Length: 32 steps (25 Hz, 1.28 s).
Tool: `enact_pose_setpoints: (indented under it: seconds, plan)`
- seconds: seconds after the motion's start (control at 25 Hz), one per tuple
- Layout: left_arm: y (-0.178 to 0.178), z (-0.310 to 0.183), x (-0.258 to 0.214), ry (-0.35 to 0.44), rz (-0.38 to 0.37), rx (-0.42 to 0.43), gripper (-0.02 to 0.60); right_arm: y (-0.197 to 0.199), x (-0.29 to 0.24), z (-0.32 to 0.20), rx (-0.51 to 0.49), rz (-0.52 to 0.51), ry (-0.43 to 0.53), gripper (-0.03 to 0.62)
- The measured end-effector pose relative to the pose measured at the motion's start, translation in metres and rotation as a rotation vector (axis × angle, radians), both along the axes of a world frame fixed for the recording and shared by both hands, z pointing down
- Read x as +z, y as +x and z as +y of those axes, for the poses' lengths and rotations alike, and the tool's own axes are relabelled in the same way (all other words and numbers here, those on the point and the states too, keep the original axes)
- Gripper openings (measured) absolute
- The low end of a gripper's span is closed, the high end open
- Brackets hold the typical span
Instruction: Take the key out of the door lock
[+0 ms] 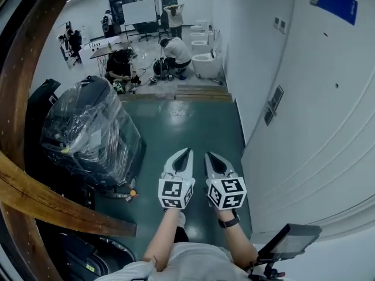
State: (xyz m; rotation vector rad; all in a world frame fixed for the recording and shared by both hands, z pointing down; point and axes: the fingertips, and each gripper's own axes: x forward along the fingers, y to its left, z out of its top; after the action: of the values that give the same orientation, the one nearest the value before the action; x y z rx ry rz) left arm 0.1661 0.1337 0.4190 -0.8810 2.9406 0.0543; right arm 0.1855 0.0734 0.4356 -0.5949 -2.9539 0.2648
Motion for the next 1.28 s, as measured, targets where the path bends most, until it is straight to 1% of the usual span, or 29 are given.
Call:
enact_pose_setpoints:
  seconds: [0.12,0.2,0.28,0.36,0.48,0.64,0.76,0.88,0.96,1.08,1.28]
  plan:
    - [-0.059,0.041,-0.019,0.019,-0.027,-0.014,0.0,-0.06,-0.013,0.035,-0.006,-0.02,0.027,0.0]
    - [-0.093,0.069,-0.039,0.045,-0.06,-0.015,0.0,-0.098,-0.028,0.06,-0.008,-0.053,0.043,0.002]
    - [-0.119,0.092,-0.058,0.062,-0.097,-0.011,0.0,-0.129,-0.043,0.08,-0.005,-0.094,0.051,0.001]
    - [-0.141,0.114,-0.067,0.067,-0.12,-0.025,0.0,-0.152,-0.051,0.097,-0.006,-0.134,0.061,0.002]
    - [-0.173,0.138,-0.059,0.067,-0.094,-0.044,0.0,-0.181,-0.045,0.119,-0.01,-0.138,0.092,0.002]
    - [-0.202,0.147,-0.04,0.062,-0.053,-0.029,0.0,-0.217,-0.032,0.135,-0.025,-0.099,0.106,0.002]
    - [-0.226,0.156,-0.019,0.058,-0.031,-0.025,0.0,-0.248,-0.017,0.147,-0.034,-0.086,0.095,0.002]
    - [-0.257,0.162,-0.007,0.028,-0.024,-0.032,0.0,-0.289,-0.005,0.153,-0.039,-0.073,0.079,0.002]
    - [-0.286,0.166,-0.005,0.011,-0.021,-0.037,0.0,-0.322,0.001,0.155,-0.043,-0.061,0.07,0.002]
    - [-0.339,0.168,-0.01,-0.012,-0.026,-0.029,0.0,-0.377,0.0,0.154,-0.032,-0.063,0.045,0.002]
    - [-0.43,0.147,-0.034,-0.06,-0.05,0.035,0.0,-0.471,-0.012,0.136,0.01,-0.058,-0.027,0.002]
